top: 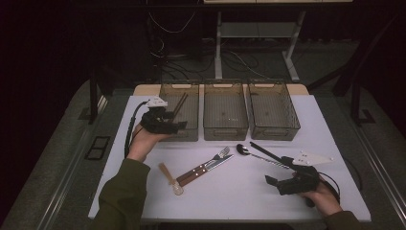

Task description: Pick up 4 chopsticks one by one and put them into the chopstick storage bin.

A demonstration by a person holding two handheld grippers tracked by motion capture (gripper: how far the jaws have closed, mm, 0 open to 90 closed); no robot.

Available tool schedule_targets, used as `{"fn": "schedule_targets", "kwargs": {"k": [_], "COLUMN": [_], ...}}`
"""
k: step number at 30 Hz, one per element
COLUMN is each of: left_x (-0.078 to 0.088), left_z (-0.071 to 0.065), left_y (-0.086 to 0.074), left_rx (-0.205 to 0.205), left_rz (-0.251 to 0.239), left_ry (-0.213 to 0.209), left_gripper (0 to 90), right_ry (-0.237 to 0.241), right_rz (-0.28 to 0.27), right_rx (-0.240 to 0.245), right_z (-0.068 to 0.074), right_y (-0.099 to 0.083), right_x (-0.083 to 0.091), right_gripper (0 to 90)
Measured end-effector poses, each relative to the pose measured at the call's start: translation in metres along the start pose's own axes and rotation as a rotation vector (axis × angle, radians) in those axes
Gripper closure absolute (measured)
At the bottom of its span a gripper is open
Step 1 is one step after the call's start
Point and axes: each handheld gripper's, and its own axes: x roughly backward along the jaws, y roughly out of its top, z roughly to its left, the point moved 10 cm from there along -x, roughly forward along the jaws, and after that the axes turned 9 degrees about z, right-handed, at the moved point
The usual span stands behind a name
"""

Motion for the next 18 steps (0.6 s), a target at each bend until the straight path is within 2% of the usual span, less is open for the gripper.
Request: {"fn": "schedule_targets", "kwargs": {"k": [3, 11, 18], "left_x": [0.001, 0.004, 0.009], "left_z": [-0.010, -0.029, -0.047], "left_y": [-0.009, -0.034, -0.050], "left_rx": [-0.022, -0.053, -0.092], "left_rz": [0.005, -0.018, -0.034], "left_ry": [-0.012, -0.042, -0.050], "left_gripper": [21.8, 15.0, 13.1], "right_ry": [-0.002, -0.007, -0.006], "right_rz": [-0.003, -0.002, -0.003], "right_rx": [-0.002, -0.003, -0.002], "right_z": [-0.001, 0.000, 0.000], "right_y": [0.001, 0.000, 0.001], "right_x": [0.000, 0.000, 0.000], "right_gripper": [1.7, 1.7, 1.7]}}
